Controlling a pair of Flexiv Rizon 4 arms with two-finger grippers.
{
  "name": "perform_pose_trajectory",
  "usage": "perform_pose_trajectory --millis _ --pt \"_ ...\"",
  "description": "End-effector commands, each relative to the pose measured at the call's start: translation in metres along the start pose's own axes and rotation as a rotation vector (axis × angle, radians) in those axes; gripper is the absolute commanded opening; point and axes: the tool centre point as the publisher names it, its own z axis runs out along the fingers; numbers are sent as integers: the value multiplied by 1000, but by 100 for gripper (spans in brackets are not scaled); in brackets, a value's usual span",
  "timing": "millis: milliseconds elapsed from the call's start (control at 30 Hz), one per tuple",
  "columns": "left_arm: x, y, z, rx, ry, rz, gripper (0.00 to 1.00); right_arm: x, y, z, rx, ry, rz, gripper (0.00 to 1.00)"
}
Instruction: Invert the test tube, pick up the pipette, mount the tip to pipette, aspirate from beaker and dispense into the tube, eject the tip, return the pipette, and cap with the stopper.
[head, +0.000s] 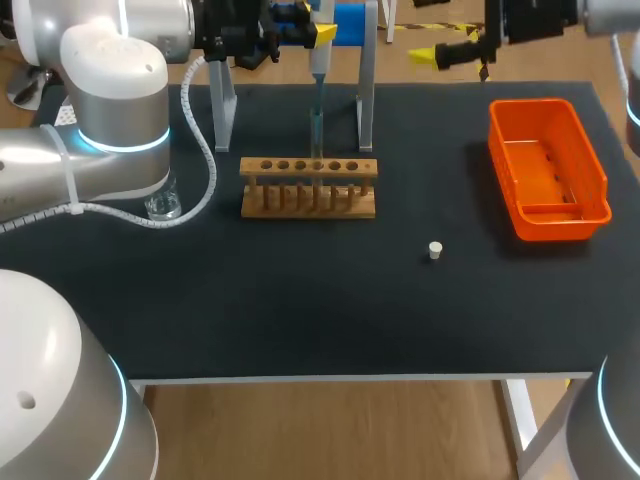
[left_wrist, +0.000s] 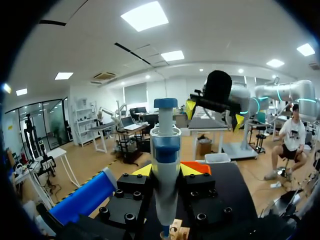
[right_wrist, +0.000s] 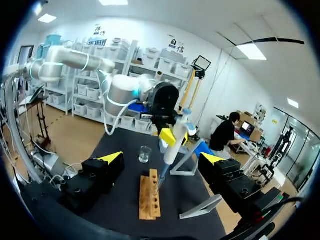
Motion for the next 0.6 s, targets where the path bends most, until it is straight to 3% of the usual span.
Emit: perform_pose_trajectory --millis 33,100,133,167,267,600 --pt "-1 1 0 6 1 2 0 -12 16 5 25 1 37 48" --pt "-1 1 0 6 1 2 0 -19 26 9 15 -8 58 33" --pt "-1 1 0 6 1 2 0 -22 30 11 14 -11 65 13" --pt "-1 1 0 6 1 2 0 -24 35 13 15 -14 77 0" --pt "-1 1 0 6 1 2 0 -29 48 18 9 -21 87 0" --pt "-1 1 0 6 1 2 0 -29 48 18 9 -21 87 0"
